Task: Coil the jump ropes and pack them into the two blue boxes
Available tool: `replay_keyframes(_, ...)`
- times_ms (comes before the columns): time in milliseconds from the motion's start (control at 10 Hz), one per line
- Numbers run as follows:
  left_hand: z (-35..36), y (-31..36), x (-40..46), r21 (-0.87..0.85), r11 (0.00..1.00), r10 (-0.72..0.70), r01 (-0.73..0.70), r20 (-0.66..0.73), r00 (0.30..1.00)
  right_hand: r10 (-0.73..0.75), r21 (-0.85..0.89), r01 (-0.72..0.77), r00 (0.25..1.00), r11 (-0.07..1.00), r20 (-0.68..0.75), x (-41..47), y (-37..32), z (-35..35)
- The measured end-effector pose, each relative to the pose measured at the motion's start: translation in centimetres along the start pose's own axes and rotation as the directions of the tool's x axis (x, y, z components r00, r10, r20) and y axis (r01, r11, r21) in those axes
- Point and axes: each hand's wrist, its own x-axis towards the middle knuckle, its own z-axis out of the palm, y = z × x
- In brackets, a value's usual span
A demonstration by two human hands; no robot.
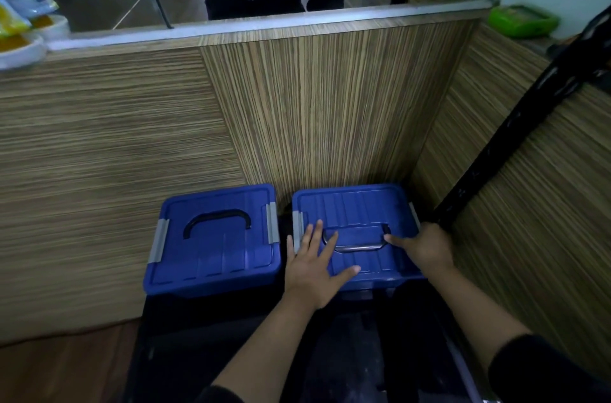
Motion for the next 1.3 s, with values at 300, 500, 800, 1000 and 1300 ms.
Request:
replay_keyframes(300, 2.0, 1.2, -0.1, 0.110, 0.993, -0.022, 0.033, -0.098, 0.995, -0.229, -0.305, 0.194, 0.970, 0.933, -0.085, -1.1, -0.1, 1.5)
replay_keyframes(500, 1.7, 0.9, 0.5, 0.139, 0.989, -0.029, 0.042, -0.088, 0.996, -0.316, -0.377, 0.277, 0.948, 0.884, -0.045, -0.8, 0.1, 1.6)
replay_keyframes(800, 0.3, -1.0, 2.9, 0.267, 0.954, -0.124, 0.133, -0.049, 0.991, -0.379, -0.331, 0.385, 0.921, 0.861, 0.085, 1.4, -2.5, 3.3)
replay_keyframes(1000, -0.8, -1.4, 2.6, 0.190, 0.977, -0.099, 0.091, 0.032, 0.995, -0.279, -0.448, 0.317, 0.948, 0.836, 0.150, 1.2, -2.3, 4.2)
replay_keyframes(1300, -0.8, -4.2, -6.3, -0.013, 0.994, 0.105, -0.112, -0.258, 0.960, -0.382, -0.471, 0.369, 0.921, 0.801, 0.073, -5.9, 0.5, 5.3)
